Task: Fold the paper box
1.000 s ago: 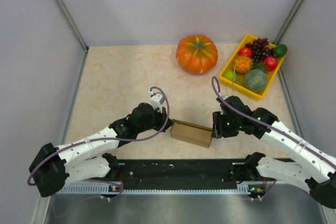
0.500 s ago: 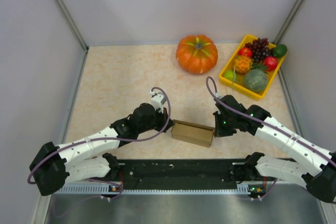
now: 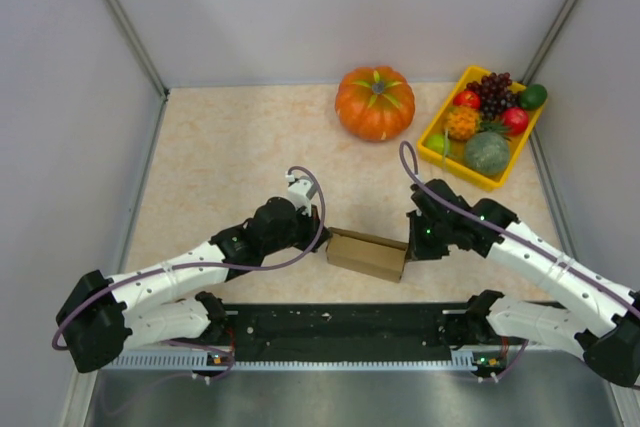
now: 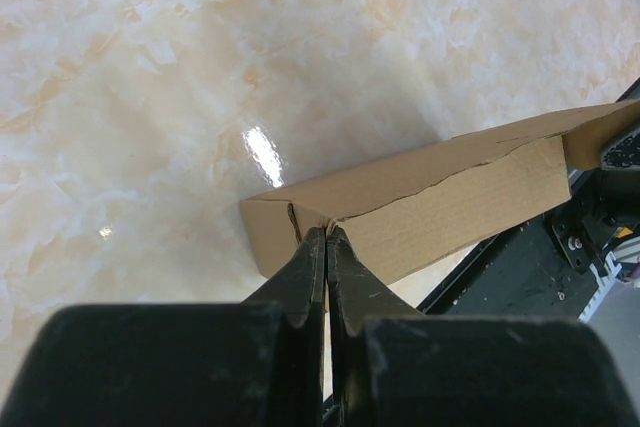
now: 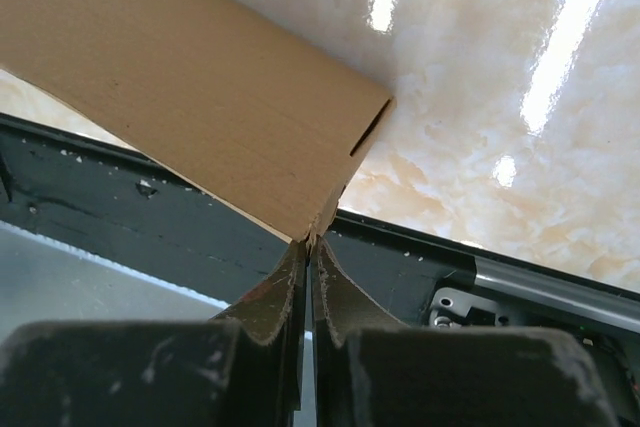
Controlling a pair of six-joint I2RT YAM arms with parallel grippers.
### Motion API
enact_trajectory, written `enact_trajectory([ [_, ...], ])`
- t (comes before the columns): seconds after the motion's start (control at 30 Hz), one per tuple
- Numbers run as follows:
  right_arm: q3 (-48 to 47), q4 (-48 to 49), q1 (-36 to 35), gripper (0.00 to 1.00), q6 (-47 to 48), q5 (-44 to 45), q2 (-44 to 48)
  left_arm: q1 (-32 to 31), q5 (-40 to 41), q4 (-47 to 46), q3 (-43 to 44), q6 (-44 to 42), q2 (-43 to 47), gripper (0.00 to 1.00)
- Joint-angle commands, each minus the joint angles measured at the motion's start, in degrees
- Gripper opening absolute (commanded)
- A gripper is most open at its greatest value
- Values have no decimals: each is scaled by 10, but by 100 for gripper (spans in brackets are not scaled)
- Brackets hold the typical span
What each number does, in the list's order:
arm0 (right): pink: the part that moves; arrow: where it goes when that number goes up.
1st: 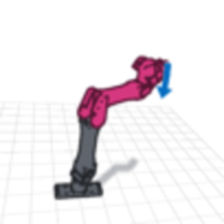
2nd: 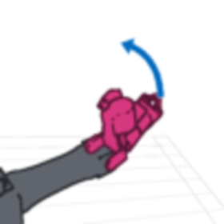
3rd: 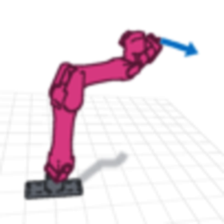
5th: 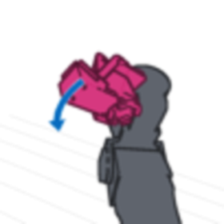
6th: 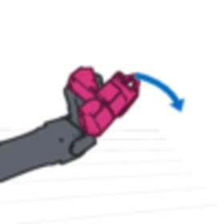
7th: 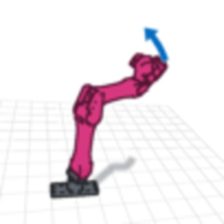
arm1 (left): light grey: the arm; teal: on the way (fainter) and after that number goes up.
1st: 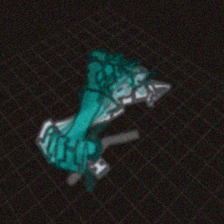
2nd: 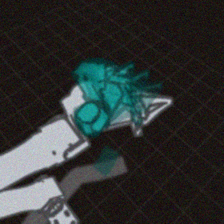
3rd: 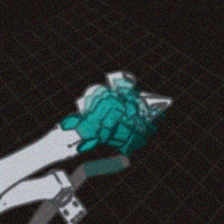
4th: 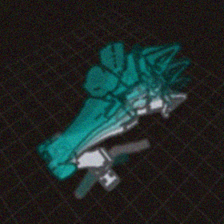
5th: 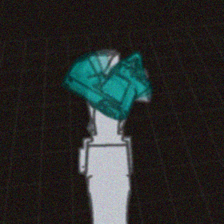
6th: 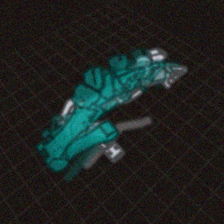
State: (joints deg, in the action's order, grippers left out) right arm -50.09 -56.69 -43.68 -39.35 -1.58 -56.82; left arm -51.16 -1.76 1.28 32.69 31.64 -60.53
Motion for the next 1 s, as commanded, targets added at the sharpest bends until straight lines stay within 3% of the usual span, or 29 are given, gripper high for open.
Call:
enact_trajectory([
  [0.0,-41,22,3,0,-23,-23,5,-8,-10,24,9,6,-6,0],
  [0.5,-5,75,54,0,-63,-85,7,-11,-11,21,5,8,-2,0],
  [0.97,55,46,54,0,25,-6,33,-17,-11,14,-1,16,-7,0],
])
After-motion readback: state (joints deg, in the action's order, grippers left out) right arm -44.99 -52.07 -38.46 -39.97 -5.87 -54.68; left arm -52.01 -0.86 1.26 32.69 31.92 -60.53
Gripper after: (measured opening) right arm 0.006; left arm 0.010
